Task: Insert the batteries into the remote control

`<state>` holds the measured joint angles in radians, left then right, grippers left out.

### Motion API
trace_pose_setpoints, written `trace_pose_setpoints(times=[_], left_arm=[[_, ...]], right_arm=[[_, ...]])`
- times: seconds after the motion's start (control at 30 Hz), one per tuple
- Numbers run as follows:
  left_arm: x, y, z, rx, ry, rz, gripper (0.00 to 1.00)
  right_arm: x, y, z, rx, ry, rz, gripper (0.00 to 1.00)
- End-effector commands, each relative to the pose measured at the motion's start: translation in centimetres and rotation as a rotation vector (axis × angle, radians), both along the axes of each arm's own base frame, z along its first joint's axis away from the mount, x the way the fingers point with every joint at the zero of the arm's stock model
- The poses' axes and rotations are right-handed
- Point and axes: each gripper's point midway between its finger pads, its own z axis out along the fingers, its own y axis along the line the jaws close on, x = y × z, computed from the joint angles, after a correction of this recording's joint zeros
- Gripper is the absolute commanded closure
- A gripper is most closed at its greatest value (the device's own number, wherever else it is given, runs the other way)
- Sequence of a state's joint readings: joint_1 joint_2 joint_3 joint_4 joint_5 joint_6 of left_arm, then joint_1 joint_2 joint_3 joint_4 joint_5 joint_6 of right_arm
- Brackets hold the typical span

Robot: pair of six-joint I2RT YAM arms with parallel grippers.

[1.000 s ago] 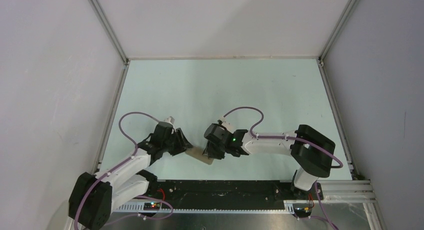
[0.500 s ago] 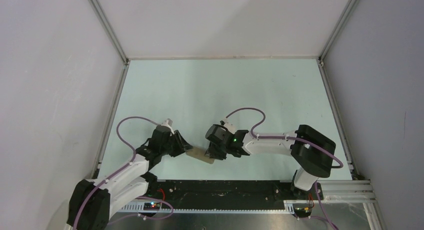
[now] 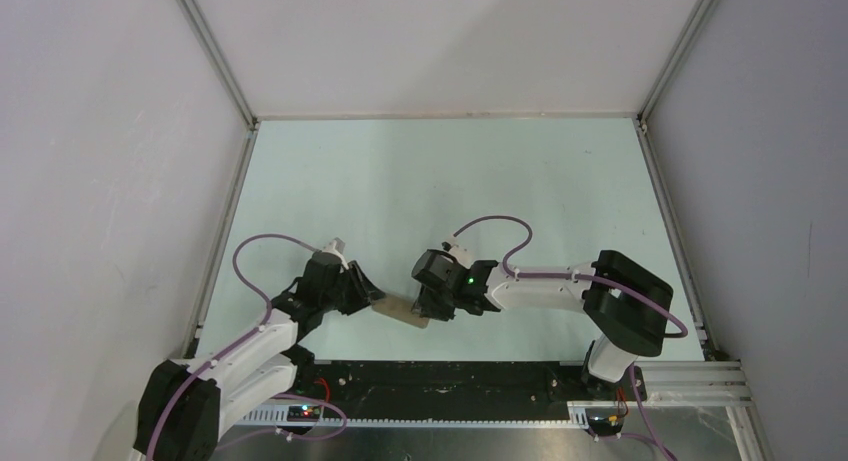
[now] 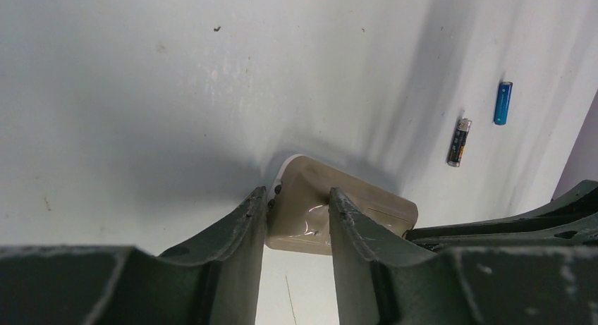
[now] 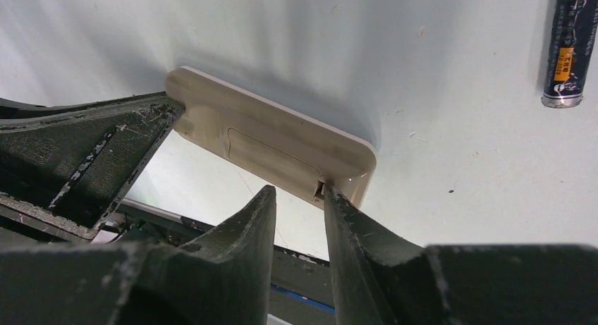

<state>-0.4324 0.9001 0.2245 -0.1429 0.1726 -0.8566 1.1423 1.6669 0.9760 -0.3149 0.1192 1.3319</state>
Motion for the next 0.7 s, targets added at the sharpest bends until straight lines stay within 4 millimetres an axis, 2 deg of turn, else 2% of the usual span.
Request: trace_pose_setpoints(times=[0.0, 0.2, 0.43, 0.67], left_arm=[[-3.6, 1.2, -3.0, 0.060, 0.151, -0.020, 0.59], [-3.7, 1.0, -2.8, 0.045, 0.147, -0.024, 0.61], [-4.1, 0.4, -2.5, 0.015, 0.164, -0.046, 0.75], [-4.9, 0.0, -3.1, 0.026, 0.216, -0.063, 0.81]], right_arm=[[-0.2, -1.0, -0.4, -0.036, 0.010, -0.008, 0.64], [-0.7, -1.6, -1.6, -0.074, 0.073, -0.029, 0.68], [-1.3, -2.2, -2.7, -0.129, 0.125, -0.040, 0.70], [-1.1, -2.2, -3.2, -0.151, 0.130, -0.054, 0.71]])
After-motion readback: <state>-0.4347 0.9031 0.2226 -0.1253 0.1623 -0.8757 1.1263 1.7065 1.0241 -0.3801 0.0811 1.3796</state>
